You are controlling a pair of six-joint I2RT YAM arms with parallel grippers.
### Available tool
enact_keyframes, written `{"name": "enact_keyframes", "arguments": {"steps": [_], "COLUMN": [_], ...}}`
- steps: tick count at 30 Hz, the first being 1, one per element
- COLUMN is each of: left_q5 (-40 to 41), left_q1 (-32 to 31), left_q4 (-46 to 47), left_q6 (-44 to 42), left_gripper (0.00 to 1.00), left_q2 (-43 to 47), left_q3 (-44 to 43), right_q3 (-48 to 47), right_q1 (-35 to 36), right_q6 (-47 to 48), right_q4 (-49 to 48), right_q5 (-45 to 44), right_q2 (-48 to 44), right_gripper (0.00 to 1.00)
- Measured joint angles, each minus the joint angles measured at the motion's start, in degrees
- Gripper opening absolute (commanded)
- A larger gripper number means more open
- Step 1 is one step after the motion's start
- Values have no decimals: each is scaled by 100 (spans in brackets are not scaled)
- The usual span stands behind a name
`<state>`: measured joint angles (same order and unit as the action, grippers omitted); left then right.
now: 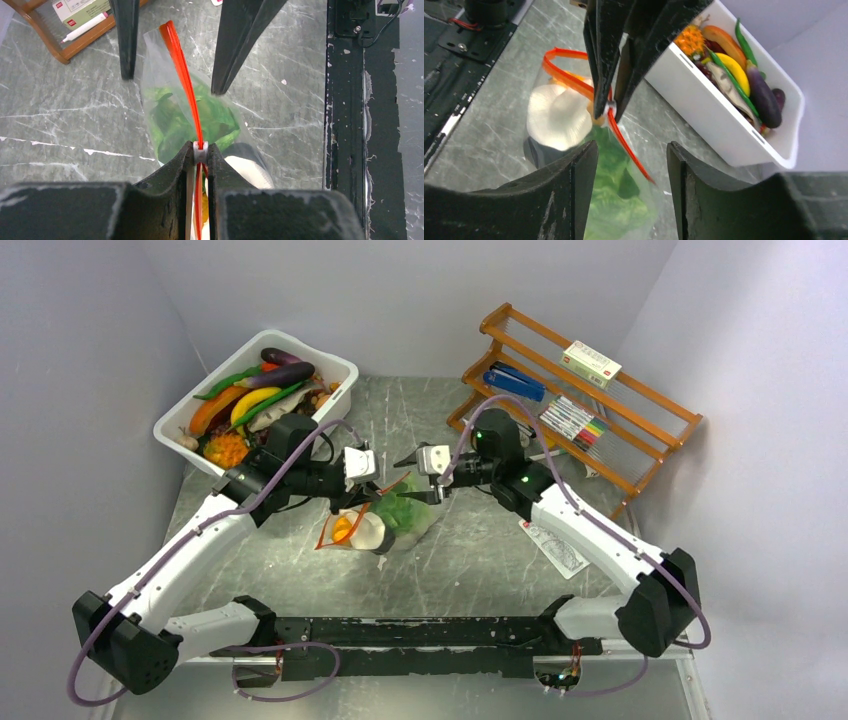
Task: Place the food in the zip-top bag and seal the zipper
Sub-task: Zip the zipper food storage bag at the center of the board.
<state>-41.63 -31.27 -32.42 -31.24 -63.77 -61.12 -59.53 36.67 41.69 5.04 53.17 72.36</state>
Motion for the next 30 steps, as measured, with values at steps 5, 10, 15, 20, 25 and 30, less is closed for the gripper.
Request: {"name": "enact_keyframes", "arguments": {"steps": [5,10,15,20,25,30], "left_q5": [-39,-66,-79,-74,-50,-28], "left_q1": [0,0,0,15,15,33], "left_q4": [4,2,2,0,4,98], "left_q6": [0,-2,-4,-7,-44,-44], "left_gripper": [7,7,7,7,7,7], "left_q2": [-35,-96,-136,-179,-181,-144], "left_q3": [-28,-72,-118,-190,-192,-192], "right_q3": [-87,-90,-79,-85,-129,-26], "right_q1": [260,326,326,326,315,133], "right_q6": [59,138,210,192,63,-205], "right_q4": [-24,-44,-114,-87,-39,-162], "right_q5": [-63,-151,-170,-214,-387,-345], "right_q2": [271,356,391,389,365,164], "right_gripper": [54,31,0,0,0,0]}}
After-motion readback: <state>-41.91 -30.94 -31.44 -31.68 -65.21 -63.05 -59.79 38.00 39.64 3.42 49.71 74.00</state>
